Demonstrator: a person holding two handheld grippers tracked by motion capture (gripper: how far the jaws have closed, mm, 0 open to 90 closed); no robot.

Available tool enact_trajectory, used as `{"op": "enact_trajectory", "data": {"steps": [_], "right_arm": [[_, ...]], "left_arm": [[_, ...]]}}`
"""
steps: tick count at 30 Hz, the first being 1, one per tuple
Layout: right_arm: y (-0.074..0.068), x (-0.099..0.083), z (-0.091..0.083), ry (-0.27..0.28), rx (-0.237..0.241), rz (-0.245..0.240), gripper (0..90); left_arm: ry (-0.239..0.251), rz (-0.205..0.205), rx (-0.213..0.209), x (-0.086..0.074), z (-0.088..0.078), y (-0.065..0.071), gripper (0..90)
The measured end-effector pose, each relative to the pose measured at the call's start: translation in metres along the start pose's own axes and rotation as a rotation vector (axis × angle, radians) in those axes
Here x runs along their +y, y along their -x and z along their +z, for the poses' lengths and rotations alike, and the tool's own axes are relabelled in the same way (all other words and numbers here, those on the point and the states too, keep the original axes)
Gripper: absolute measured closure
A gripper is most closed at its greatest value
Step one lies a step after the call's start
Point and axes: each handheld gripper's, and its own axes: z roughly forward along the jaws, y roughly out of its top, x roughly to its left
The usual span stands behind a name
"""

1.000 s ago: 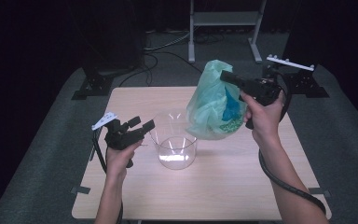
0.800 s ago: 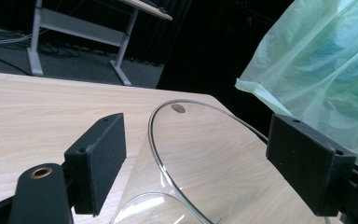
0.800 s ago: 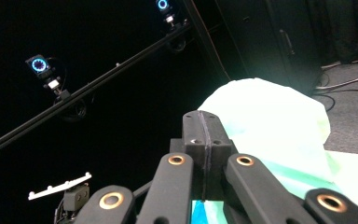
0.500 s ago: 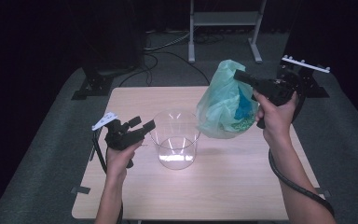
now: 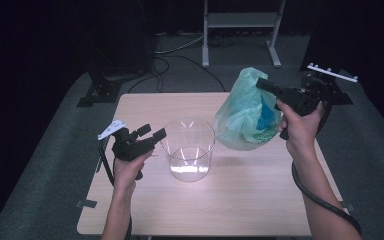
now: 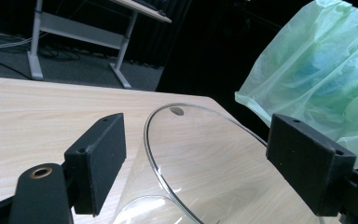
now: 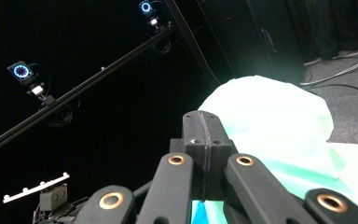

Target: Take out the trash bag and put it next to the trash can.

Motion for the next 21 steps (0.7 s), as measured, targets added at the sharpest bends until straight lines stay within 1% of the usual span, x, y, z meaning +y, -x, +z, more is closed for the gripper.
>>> {"op": "enact_trajectory", "data": {"steps": [5, 7, 8, 9, 13, 17, 21], "right_arm": [[0.007, -0.004, 0.0, -0.006, -0.009, 0.015, 90.0], [0.016, -0.008, -0.001, -0.007, -0.015, 0.026, 90.0], [0.016, -0.008, -0.001, -0.007, -0.015, 0.026, 90.0], [0.02, -0.01, -0.002, -0.011, -0.019, 0.038, 90.0], [0.031, -0.015, -0.003, -0.016, -0.029, 0.059, 90.0], [0.039, -0.021, -0.001, -0.03, -0.048, 0.072, 90.0], [0.045, -0.027, 0.002, -0.039, -0.054, 0.089, 90.0]], "left_arm": [[0.001, 0.003, 0.003, 0.0, 0.001, 0.002, 18.8], [-0.001, 0.004, 0.006, 0.0, 0.001, 0.002, 18.4], [-0.001, 0.004, 0.006, 0.0, 0.001, 0.002, 18.4], [-0.003, 0.007, 0.009, 0.0, 0.001, 0.002, 18.4], [0.005, 0.007, 0.009, 0.001, 0.001, 0.003, 18.4], [0.002, 0.006, 0.005, 0.001, 0.002, 0.004, 18.4], [-0.001, 0.005, 0.002, 0.001, 0.003, 0.005, 18.4]]}}
